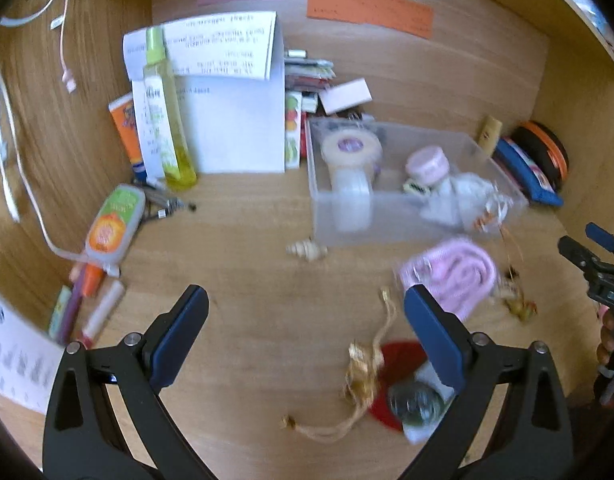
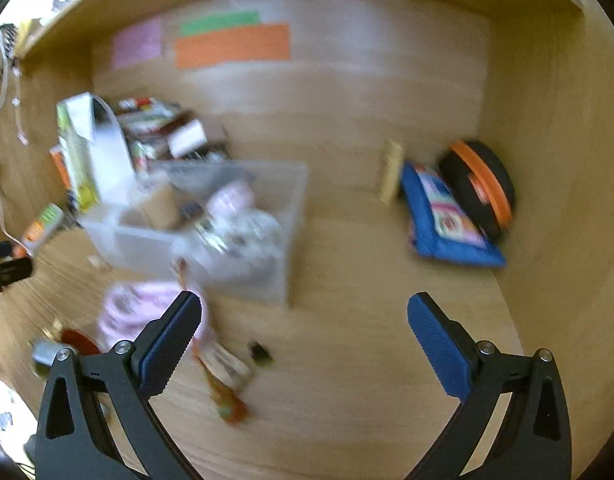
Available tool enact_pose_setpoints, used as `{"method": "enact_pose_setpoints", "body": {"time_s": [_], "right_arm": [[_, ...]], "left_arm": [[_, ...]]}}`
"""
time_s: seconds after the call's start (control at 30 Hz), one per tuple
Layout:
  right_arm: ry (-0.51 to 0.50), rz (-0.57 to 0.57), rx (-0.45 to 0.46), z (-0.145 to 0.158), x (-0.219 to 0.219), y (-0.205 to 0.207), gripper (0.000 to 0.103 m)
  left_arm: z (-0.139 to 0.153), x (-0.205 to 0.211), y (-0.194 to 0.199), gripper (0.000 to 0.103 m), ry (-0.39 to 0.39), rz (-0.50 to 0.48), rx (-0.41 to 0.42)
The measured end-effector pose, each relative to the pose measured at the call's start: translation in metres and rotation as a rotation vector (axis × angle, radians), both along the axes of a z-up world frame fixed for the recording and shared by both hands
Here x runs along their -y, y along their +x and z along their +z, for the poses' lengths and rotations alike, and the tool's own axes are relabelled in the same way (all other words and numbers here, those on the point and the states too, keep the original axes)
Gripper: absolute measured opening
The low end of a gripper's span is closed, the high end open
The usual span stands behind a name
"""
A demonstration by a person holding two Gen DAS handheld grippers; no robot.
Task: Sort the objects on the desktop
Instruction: 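Grasp the dark green glass jar with the left gripper while the right grasps the gourd-bead keychain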
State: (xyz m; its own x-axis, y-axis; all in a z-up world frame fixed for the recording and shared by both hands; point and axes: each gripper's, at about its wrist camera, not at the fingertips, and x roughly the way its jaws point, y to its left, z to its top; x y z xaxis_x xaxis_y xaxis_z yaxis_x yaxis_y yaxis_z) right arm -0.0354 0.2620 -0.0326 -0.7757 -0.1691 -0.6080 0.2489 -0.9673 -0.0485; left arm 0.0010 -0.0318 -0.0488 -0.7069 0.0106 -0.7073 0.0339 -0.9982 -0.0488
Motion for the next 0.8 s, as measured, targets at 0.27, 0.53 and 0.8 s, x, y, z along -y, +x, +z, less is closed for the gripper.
{"method": "enact_pose_setpoints", "body": {"time_s": [0.27,0.53,0.8], "right_arm": [[-0.016,0.03,0.114,-0.033,-0.011,0.017,0.103],[-0.022,0.105,0.14,-0.048,0.006,0.026,0.103],[0.0,0.149,0.159,-0.061,0.017,0.029,0.101]], "left_arm": [[-0.016,-0.019,0.031,0.099,0.062,-0.047,0.038],[-0.029,-0.054,0.033,0.099,0.075,-0.107,0.043],[-0.045,-0.06,0.027,0.083,0.118,-0.052,0.069]]}}
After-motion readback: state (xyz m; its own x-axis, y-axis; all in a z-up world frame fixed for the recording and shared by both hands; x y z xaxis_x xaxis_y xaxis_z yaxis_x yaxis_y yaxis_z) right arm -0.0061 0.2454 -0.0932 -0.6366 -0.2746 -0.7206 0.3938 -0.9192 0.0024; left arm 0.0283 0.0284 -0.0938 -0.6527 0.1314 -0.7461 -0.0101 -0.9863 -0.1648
